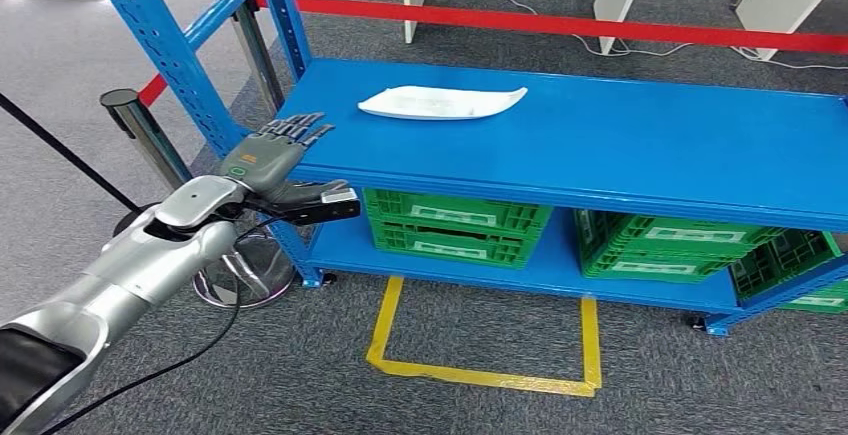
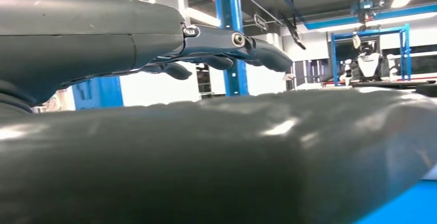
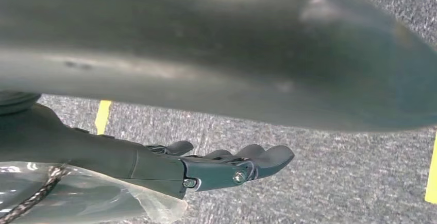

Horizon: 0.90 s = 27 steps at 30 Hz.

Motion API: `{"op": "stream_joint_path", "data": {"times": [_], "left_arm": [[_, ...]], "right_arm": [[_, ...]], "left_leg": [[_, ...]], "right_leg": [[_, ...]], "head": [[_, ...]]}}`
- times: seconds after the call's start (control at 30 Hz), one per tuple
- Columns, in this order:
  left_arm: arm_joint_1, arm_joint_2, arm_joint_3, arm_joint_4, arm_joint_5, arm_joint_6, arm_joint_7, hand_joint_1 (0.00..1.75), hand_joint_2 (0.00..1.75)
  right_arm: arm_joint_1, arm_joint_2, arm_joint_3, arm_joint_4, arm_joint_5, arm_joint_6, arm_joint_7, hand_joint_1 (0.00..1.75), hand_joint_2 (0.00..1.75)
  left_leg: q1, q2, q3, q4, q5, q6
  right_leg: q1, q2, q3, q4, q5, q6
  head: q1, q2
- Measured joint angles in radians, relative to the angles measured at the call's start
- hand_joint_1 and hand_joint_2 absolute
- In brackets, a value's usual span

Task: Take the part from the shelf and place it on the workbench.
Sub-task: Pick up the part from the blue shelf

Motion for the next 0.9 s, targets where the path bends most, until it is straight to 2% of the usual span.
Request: {"op": "stream_joint_path", "data": {"times": [0.03,0.07,0.1,0.13,0.2,0.23,0.27,0.3,0.37,0.43,0.47,0.53,0.57,0.6,0.63,0.67,0.7,0.73,0.77,0.8,0.87,0.9], "left_arm": [[0.002,0.000,0.000,0.001,0.001,0.000,0.000,0.00,0.00],[0.006,0.000,0.000,0.003,0.003,0.000,-0.001,0.00,0.00],[0.009,0.000,0.000,0.005,0.006,0.000,-0.001,0.00,0.00],[0.013,0.000,0.000,0.006,0.008,0.000,-0.002,0.00,0.00],[0.016,0.000,0.000,0.008,0.012,0.000,-0.005,0.00,0.00],[0.017,0.000,0.000,0.008,0.013,0.001,-0.007,0.00,0.00],[0.017,0.001,0.000,0.009,0.015,0.001,-0.009,0.00,0.00],[0.019,0.001,0.000,0.010,0.015,0.001,-0.011,0.00,0.00],[0.021,0.002,0.000,0.011,0.016,0.001,-0.013,0.00,0.00],[0.022,0.003,0.001,0.012,0.016,0.002,-0.014,0.00,0.00],[0.022,0.004,0.002,0.012,0.017,0.001,-0.015,0.00,0.00],[0.023,0.004,0.001,0.014,0.018,0.000,-0.015,0.00,0.00],[0.025,0.004,0.000,0.016,0.018,-0.002,-0.016,0.00,0.00],[0.027,0.004,-0.001,0.019,0.018,-0.003,-0.017,0.00,0.00],[0.027,0.003,-0.001,0.021,0.018,-0.005,-0.019,0.00,0.00],[0.025,0.002,-0.002,0.023,0.018,-0.007,-0.020,0.00,0.00],[0.022,0.002,-0.002,0.025,0.019,-0.009,-0.022,0.00,0.00],[0.018,0.001,-0.002,0.026,0.019,-0.011,-0.024,0.00,0.00],[0.014,0.001,-0.002,0.028,0.019,-0.013,-0.026,0.00,0.00],[0.011,0.000,-0.003,0.029,0.019,-0.015,-0.028,0.00,0.00],[0.009,0.000,-0.004,0.031,0.020,-0.017,-0.030,0.00,0.00],[0.009,-0.001,-0.004,0.032,0.020,-0.017,-0.031,0.00,0.00]], "right_arm": [[0.001,0.000,-0.001,0.000,0.000,0.000,0.002,0.00,0.00],[0.002,0.000,-0.002,0.000,0.001,0.000,0.004,0.00,0.00],[0.004,0.000,-0.003,0.000,0.002,0.000,0.005,0.00,0.00],[0.005,0.000,-0.004,0.000,0.002,0.000,0.006,0.00,0.00],[0.005,0.000,-0.006,0.000,0.003,0.000,0.006,0.00,0.00],[0.004,0.000,-0.007,0.000,0.004,0.000,0.006,0.00,0.00],[0.003,0.000,-0.008,0.000,0.004,0.000,0.006,0.00,0.00],[0.002,0.000,-0.008,0.000,0.004,-0.001,0.006,0.00,0.00],[0.002,0.000,-0.008,0.001,0.005,-0.002,0.006,0.00,0.00],[0.003,0.001,-0.008,0.001,0.006,-0.002,0.005,0.00,0.00],[0.003,0.002,-0.009,0.001,0.006,-0.002,0.005,0.00,0.00],[0.002,0.002,-0.009,0.001,0.007,-0.002,0.005,0.00,0.00],[0.002,0.002,-0.009,0.001,0.008,0.000,0.005,0.00,0.00],[0.002,0.002,-0.009,0.001,0.010,0.000,0.006,0.00,0.00],[0.003,0.003,-0.009,0.001,0.011,0.001,0.006,0.00,0.00],[0.003,0.003,-0.009,0.001,0.012,0.001,0.006,0.00,0.00],[0.003,0.003,-0.009,0.001,0.014,0.002,0.005,0.00,0.00],[0.002,0.003,-0.009,0.001,0.015,0.002,0.005,0.00,0.00],[0.001,0.003,-0.009,0.001,0.015,0.002,0.005,0.00,0.00],[0.001,0.003,-0.009,0.001,0.016,0.002,0.005,0.00,0.00],[0.001,0.003,-0.009,0.001,0.017,0.003,0.005,0.00,0.00],[0.001,0.003,-0.009,0.001,0.017,0.003,0.005,0.00,0.44]], "left_leg": [[-0.001,0.000,0.001,0.000,-0.002,0.004],[-0.002,0.000,0.003,0.000,-0.003,0.006],[-0.003,-0.002,0.007,0.000,-0.006,0.007],[-0.004,-0.003,0.011,0.000,-0.010,0.008],[-0.005,-0.006,0.023,0.000,-0.019,0.005],[-0.007,-0.007,0.026,0.002,-0.024,0.001],[-0.008,-0.008,0.027,0.003,-0.027,-0.003],[-0.010,-0.008,0.026,0.004,-0.030,-0.007],[-0.009,-0.008,0.026,0.003,-0.033,-0.016],[-0.007,-0.005,0.018,0.028,-0.051,-0.028],[-0.006,-0.004,0.000,0.068,-0.071,-0.034],[0.000,-0.001,-0.063,0.194,-0.120,-0.045],[0.003,-0.001,-0.095,0.248,-0.133,-0.048],[0.005,0.000,-0.115,0.275,-0.129,-0.050],[0.007,0.000,-0.118,0.265,-0.106,-0.051],[0.008,0.002,-0.104,0.220,-0.068,-0.050],[0.009,0.003,-0.079,0.154,-0.026,-0.049],[0.007,0.005,-0.053,0.092,0.004,-0.046],[0.005,0.006,-0.033,0.046,0.018,-0.042],[0.003,0.007,-0.022,0.021,0.019,-0.038],[0.000,0.005,-0.017,0.011,0.011,-0.026],[0.000,0.004,-0.013,0.006,0.012,-0.020]], "right_leg": [[0.000,0.000,-0.039,0.069,-0.022,0.000],[0.001,0.000,-0.073,0.121,-0.029,0.000],[0.001,0.000,-0.092,0.141,-0.018,0.000],[0.001,0.000,-0.094,0.123,0.011,-0.002],[0.002,0.001,-0.051,0.003,0.092,-0.009],[0.003,0.002,-0.020,-0.060,0.116,-0.012],[0.004,0.003,0.002,-0.104,0.127,-0.016],[0.005,0.005,0.015,-0.126,0.126,-0.019],[0.005,0.006,0.022,-0.134,0.120,-0.026],[0.001,0.005,0.031,-0.140,0.118,-0.035],[-0.002,0.004,0.037,-0.143,0.116,-0.040],[-0.003,0.004,0.047,-0.143,0.109,-0.046],[-0.003,0.004,0.051,-0.143,0.105,-0.047],[-0.003,0.004,0.055,-0.143,0.101,-0.047],[-0.003,0.004,0.060,-0.143,0.098,-0.046],[-0.003,0.004,0.066,-0.143,0.094,-0.044],[-0.004,0.004,0.072,-0.143,0.090,-0.041],[-0.002,0.004,0.076,-0.142,0.086,-0.037],[-0.001,0.005,0.078,-0.142,0.082,-0.032],[0.000,0.005,0.078,-0.142,0.080,-0.026],[0.000,0.003,0.081,-0.147,0.078,-0.013],[-0.001,0.002,0.080,-0.146,0.074,-0.007]], "head": [[0.001,0.000],[0.000,0.000],[0.000,0.000],[0.001,0.000],[0.001,0.000],[0.002,0.000],[0.002,0.000],[0.002,0.000],[0.001,0.000],[-0.002,0.000],[-0.004,0.000],[-0.007,0.000],[-0.007,0.000],[-0.007,0.000],[-0.007,0.000],[-0.007,0.000],[-0.007,0.000],[-0.006,0.000],[-0.006,0.000],[-0.006,0.000],[-0.005,0.000],[-0.005,0.000]]}}
